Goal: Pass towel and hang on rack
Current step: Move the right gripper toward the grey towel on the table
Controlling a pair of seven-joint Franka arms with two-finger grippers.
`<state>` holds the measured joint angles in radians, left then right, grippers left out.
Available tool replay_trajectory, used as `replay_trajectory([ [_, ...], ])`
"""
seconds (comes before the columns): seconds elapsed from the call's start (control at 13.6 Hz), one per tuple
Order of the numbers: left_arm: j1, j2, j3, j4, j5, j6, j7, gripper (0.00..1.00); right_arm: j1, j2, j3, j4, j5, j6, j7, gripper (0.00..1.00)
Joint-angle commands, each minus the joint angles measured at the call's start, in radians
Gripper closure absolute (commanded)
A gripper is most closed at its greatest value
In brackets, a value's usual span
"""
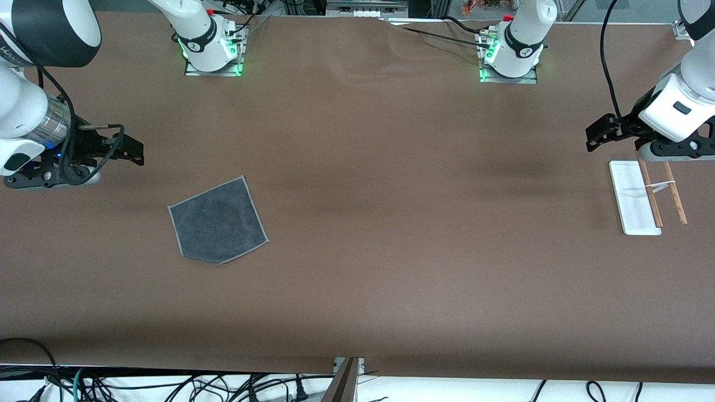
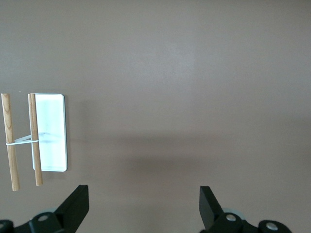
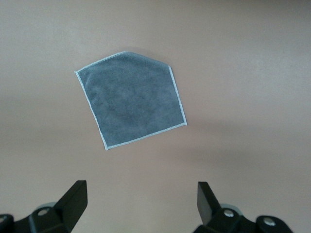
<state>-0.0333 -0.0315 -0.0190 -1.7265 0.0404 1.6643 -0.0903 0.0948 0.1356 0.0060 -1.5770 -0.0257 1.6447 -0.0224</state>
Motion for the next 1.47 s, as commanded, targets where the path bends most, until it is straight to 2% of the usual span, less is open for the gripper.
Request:
replay_trajectory([
  [0.0,-0.005,0.013,0.001,0.031,0.0,-0.024,0.001,0.0,-0.013,-0.017,0.015,-0.021,-0.014,0.007,-0.01,0.0],
  [0.59,-0.005,0.013,0.001,0.031,0.0,-0.024,0.001,0.0,-0.013,-0.007,0.014,-0.028,-0.008,0.007,-0.018,0.0],
  [1.25,-0.005,0.013,0.001,0.031,0.0,-0.024,0.001,0.0,-0.018,0.001,0.006,-0.155,-0.014,0.127,-0.016,0.0],
  [1.4,-0.005,0.013,0.001,0.031,-0.001,-0.024,0.001,0.0,-0.023,0.019,-0.007,-0.214,-0.019,0.212,-0.018,0.0],
])
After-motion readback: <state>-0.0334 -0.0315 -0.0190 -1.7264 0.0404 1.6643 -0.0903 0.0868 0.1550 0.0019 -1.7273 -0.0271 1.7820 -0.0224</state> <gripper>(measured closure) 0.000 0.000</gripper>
